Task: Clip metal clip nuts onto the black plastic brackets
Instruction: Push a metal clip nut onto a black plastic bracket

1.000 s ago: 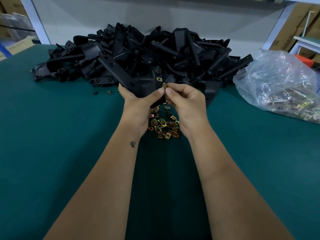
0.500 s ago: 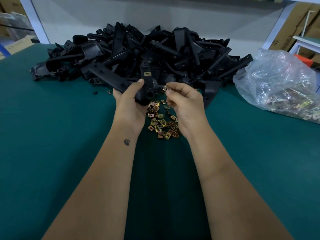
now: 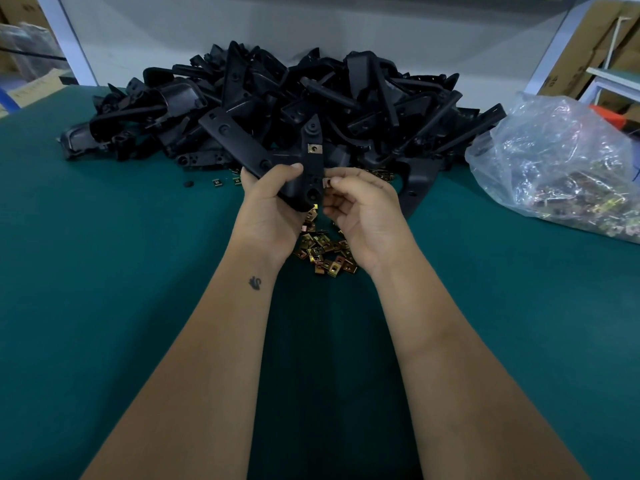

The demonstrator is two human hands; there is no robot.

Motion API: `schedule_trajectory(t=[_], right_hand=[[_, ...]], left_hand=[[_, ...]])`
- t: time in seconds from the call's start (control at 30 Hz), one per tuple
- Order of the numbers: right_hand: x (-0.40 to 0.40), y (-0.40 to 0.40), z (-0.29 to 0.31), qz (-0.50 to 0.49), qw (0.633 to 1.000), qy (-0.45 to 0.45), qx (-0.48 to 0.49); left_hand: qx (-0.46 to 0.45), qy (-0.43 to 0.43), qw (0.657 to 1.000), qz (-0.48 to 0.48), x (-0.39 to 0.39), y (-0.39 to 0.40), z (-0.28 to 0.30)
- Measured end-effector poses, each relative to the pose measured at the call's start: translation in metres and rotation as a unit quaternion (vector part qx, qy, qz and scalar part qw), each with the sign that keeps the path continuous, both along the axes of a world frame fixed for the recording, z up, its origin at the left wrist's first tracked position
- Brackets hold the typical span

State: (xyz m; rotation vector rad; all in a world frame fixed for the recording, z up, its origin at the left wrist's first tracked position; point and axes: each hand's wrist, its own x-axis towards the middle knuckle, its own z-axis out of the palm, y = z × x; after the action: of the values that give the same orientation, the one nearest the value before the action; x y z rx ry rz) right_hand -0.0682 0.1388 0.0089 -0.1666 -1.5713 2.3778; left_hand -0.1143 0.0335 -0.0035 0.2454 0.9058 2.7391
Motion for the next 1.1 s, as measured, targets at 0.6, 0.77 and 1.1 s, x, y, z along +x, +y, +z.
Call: schedule_trajectory(t=[0.6, 0.77, 1.1], right_hand=[[-0.003, 0.008, -0.005, -0.087, 0.996, 0.018, -0.018], [-0.006, 0.008, -0.008, -0.116, 0.993, 0.02, 0.027], [-0.005, 0.008, -0.011, -0.139, 0.982, 0.026, 0.122]], left_hand=[[-0.158, 0.074, 0.985, -0.007, 0.001, 0.003, -0.006], [-0.211, 0.079, 0.974, 0.011, 0.002, 0.003, -0.008], [-0.222, 0.066, 0.972, 0.036, 0.001, 0.007, -0.015]])
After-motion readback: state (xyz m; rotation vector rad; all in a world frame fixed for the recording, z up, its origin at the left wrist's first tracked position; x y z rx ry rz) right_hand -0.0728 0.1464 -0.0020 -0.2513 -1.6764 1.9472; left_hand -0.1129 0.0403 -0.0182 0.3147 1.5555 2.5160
